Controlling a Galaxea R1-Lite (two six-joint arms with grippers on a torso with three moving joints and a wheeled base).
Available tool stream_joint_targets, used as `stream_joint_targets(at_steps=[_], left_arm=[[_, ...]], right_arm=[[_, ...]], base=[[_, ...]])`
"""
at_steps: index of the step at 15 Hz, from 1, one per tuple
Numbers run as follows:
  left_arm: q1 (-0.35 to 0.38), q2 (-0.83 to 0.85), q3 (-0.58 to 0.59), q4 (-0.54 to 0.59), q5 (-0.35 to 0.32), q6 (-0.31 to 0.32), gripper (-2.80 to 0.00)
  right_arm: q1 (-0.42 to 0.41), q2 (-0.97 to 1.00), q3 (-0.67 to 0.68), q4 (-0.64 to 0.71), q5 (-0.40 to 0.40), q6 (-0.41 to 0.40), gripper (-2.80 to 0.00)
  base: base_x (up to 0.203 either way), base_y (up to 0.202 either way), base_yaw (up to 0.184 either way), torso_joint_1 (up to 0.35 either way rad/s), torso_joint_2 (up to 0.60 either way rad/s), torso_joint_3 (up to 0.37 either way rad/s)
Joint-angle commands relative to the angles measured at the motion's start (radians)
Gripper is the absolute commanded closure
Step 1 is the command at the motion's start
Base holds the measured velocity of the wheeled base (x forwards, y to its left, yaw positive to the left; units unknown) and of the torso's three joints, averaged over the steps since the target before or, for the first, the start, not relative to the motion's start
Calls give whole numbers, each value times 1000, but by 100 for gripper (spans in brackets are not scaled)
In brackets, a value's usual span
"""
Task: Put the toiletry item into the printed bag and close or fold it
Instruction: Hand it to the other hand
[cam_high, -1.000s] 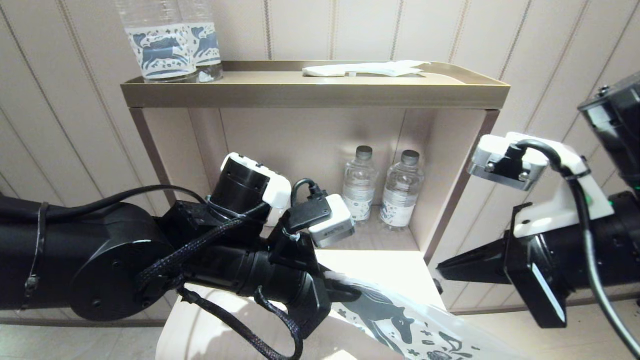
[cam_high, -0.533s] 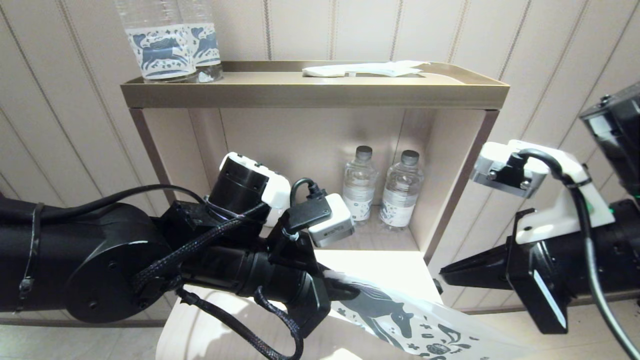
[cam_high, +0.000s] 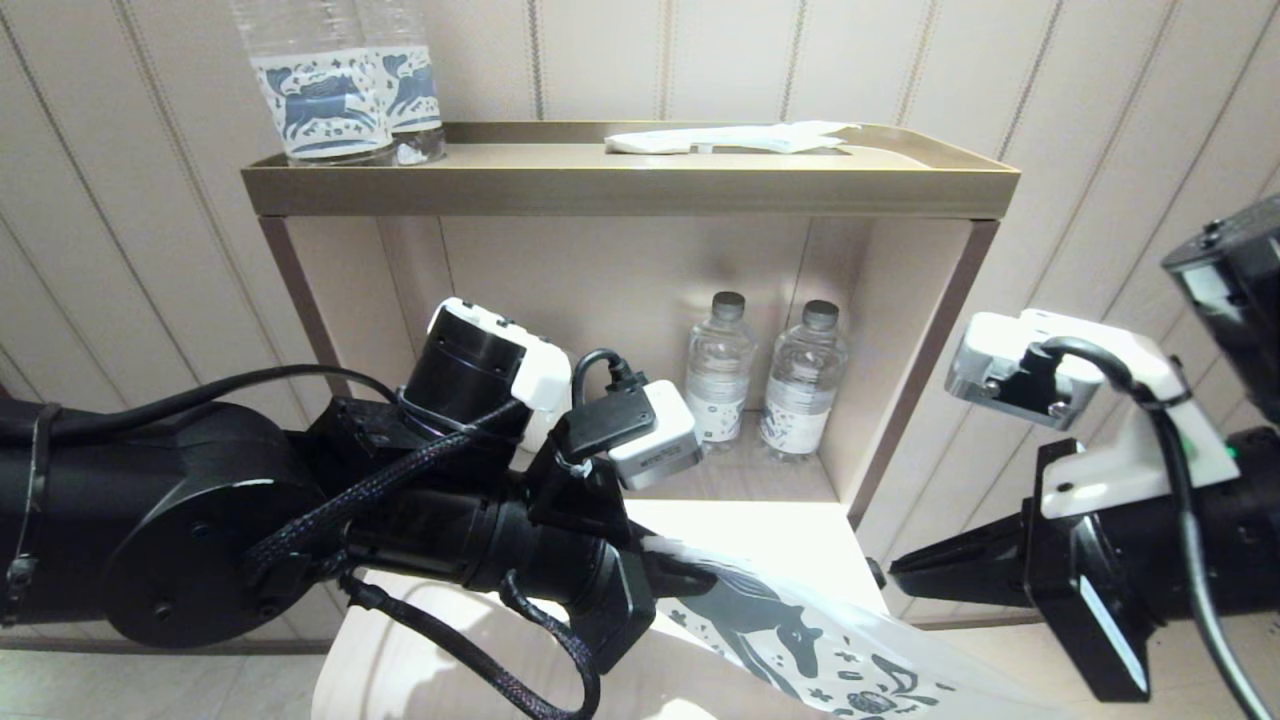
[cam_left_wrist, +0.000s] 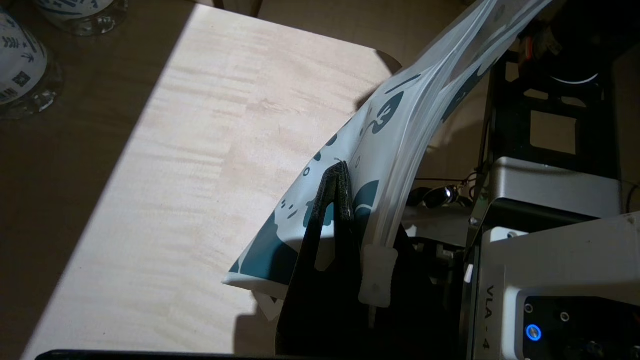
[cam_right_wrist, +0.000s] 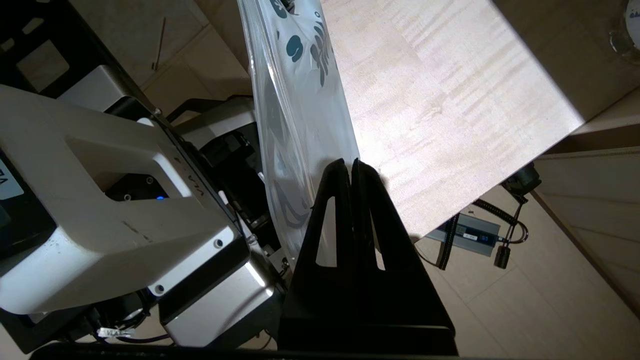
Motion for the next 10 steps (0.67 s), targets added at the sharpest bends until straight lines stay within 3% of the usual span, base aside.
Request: stream_joint_targets(at_steps=[1, 2, 3, 10], left_arm=[[0, -7, 3, -1, -3, 2, 0], [0, -12, 5, -1, -3, 2, 0], [0, -15, 7, -1, -3, 2, 0], [0, -7, 7, -4, -3, 6, 0]], right_arm=[[12, 0, 2, 3, 2, -9, -99], [13, -2, 13, 3, -5, -17, -280], [21, -12, 23, 3, -11, -51, -280], [23, -71, 58, 14, -8, -62, -280]], base=[[0, 0, 0, 0, 0, 0], [0, 0, 0, 0, 0, 0], [0, 0, 0, 0, 0, 0], [0, 0, 0, 0, 0, 0]])
